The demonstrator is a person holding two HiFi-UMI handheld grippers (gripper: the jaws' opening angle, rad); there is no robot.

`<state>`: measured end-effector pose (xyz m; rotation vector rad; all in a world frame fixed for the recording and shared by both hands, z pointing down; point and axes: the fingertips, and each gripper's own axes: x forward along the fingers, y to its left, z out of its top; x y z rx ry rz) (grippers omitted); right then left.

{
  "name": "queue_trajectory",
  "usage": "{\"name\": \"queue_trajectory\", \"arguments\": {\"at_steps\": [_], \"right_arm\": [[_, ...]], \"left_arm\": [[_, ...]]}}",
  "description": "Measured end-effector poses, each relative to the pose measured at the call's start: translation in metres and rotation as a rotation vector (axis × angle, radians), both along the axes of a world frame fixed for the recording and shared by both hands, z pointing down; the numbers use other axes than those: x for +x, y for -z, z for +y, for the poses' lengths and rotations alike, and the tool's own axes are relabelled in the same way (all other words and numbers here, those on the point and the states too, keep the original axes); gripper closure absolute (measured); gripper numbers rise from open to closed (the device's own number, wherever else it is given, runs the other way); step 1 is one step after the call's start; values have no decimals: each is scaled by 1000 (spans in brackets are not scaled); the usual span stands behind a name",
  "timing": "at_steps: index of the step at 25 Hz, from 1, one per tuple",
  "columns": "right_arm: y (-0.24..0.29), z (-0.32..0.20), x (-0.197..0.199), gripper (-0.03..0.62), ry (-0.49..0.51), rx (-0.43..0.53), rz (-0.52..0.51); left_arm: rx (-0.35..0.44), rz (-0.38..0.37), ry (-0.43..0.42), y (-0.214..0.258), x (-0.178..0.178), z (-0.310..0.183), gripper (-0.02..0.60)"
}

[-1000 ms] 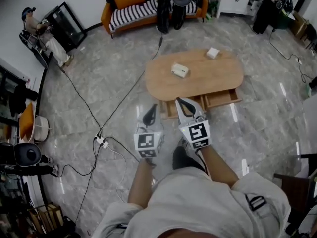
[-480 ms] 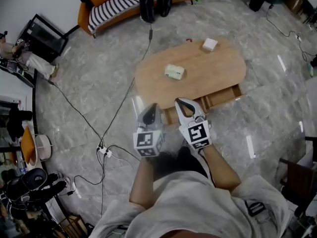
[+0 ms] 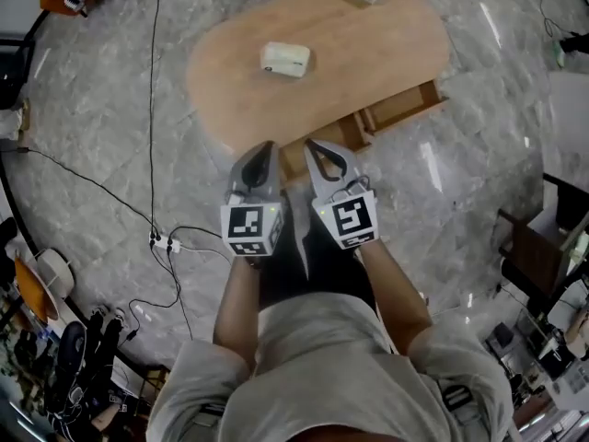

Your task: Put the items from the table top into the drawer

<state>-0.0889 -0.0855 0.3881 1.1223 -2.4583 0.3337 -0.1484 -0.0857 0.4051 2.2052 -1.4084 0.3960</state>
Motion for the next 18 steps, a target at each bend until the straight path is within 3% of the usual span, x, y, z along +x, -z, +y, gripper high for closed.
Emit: {"name": "queue_trajectory", "arguments": {"at_steps": [11,15,18], "right_arm": [[-141,-62,-12,586,-113,-150,-10],[-178,-72,0,586,-136,-177,39],[-186,-87,7,586,-166,-185,54]], "left_arm": [[-176,36,-184,-148,2,-44,561],[-243,74,-177,-184,4,-47,561],[-250,52,-180,-197,0,-58,561]]}}
